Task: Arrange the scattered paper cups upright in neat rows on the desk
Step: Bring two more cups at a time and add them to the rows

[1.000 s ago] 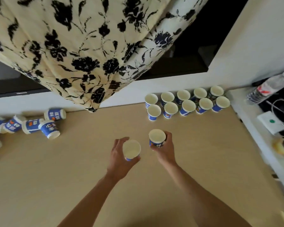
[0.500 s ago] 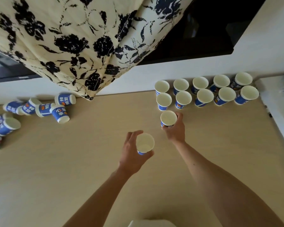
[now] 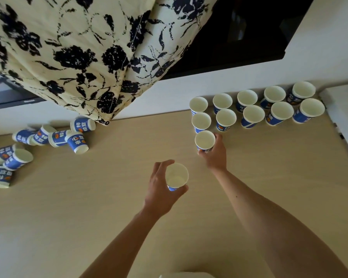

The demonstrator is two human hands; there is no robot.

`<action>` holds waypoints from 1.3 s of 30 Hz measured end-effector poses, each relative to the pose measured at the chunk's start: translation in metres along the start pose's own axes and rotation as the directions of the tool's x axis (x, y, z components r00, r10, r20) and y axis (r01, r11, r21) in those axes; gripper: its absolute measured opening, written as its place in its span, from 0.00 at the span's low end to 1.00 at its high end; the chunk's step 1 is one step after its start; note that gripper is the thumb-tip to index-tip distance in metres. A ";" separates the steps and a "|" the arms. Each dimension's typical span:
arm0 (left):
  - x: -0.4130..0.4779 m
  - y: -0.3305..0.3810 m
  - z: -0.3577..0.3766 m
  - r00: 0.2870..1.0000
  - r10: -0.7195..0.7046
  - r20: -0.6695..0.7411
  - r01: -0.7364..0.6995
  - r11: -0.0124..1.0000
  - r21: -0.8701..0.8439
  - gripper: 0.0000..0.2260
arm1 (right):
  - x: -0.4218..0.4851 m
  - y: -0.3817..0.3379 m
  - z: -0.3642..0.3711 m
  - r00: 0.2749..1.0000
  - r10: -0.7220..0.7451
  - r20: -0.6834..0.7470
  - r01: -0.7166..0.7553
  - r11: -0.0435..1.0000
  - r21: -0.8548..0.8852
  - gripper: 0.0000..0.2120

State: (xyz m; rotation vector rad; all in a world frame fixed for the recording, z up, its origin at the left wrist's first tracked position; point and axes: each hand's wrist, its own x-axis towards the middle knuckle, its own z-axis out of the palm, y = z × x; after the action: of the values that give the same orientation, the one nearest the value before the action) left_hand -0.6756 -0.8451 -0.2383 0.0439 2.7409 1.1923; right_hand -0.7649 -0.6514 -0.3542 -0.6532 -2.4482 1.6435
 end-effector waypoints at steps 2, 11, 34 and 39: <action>-0.002 0.000 -0.001 1.000 -0.002 0.001 0.002 1.000 0.005 0.33 | 0.001 -0.001 0.001 1.000 -0.009 0.006 0.009 1.000 0.009 0.28; -0.011 -0.006 -0.005 1.000 -0.021 0.000 0.021 0.999 0.045 0.33 | 0.005 0.001 0.005 1.000 0.005 0.004 -0.005 0.999 0.042 0.28; 0.024 0.085 0.072 0.985 0.107 0.135 -0.100 0.993 -0.062 0.36 | -0.074 0.001 -0.110 0.914 -0.199 0.355 0.122 0.966 0.228 0.30; 0.028 0.080 0.077 0.988 0.054 0.142 -0.046 0.997 -0.054 0.41 | -0.039 0.018 -0.115 0.983 -0.082 0.162 0.056 0.986 0.158 0.30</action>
State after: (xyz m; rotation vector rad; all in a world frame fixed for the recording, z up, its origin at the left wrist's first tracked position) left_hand -0.6945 -0.7322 -0.2355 0.1861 2.5990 1.2207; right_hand -0.6861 -0.5642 -0.3194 -0.4199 -2.3912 1.9058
